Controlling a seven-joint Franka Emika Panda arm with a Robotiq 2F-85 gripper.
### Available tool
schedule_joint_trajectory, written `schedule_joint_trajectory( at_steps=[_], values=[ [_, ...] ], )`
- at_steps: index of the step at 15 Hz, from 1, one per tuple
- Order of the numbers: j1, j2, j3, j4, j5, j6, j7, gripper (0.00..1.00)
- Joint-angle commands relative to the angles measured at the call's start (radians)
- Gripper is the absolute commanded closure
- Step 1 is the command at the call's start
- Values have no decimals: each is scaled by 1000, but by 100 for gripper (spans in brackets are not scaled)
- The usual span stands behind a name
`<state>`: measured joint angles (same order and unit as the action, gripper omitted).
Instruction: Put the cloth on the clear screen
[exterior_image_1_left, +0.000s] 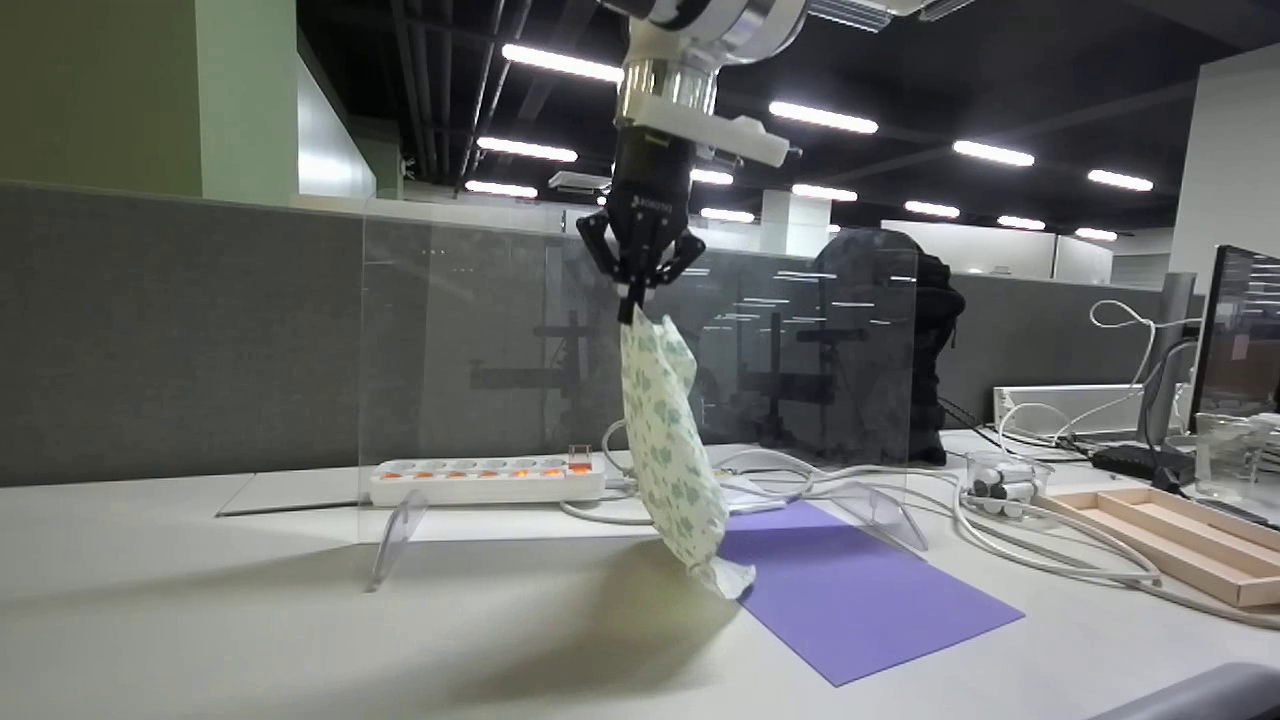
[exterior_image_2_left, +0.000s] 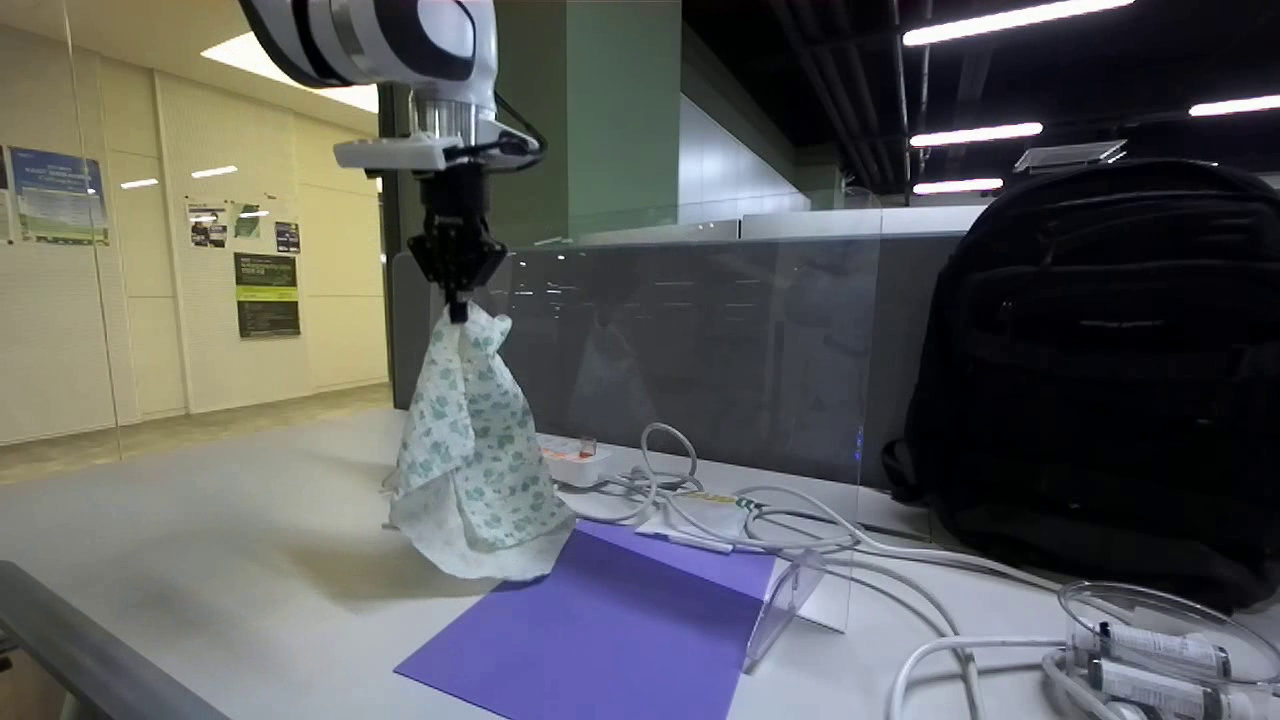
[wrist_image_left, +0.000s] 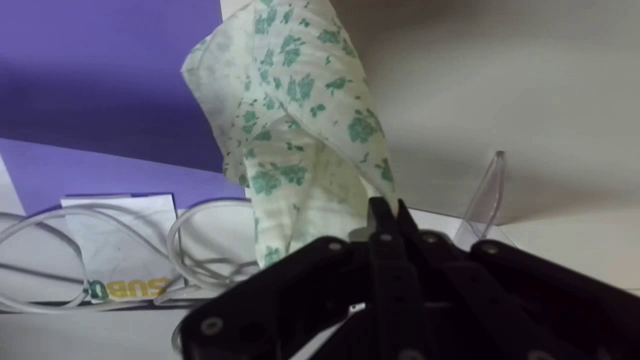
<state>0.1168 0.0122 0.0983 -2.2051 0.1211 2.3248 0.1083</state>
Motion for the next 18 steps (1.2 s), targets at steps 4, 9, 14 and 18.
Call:
schedule_joint_trajectory(
  at_steps=[4, 9, 14, 18],
  values=[
    [-10, -52, 0, 51, 0, -76, -9, 98],
    [-5, -31, 7, 52, 8, 10, 19, 100],
    [6, -19, 21, 111, 18, 92, 4, 100],
    [12, -19, 31, 190, 17, 106, 8, 100]
  ],
)
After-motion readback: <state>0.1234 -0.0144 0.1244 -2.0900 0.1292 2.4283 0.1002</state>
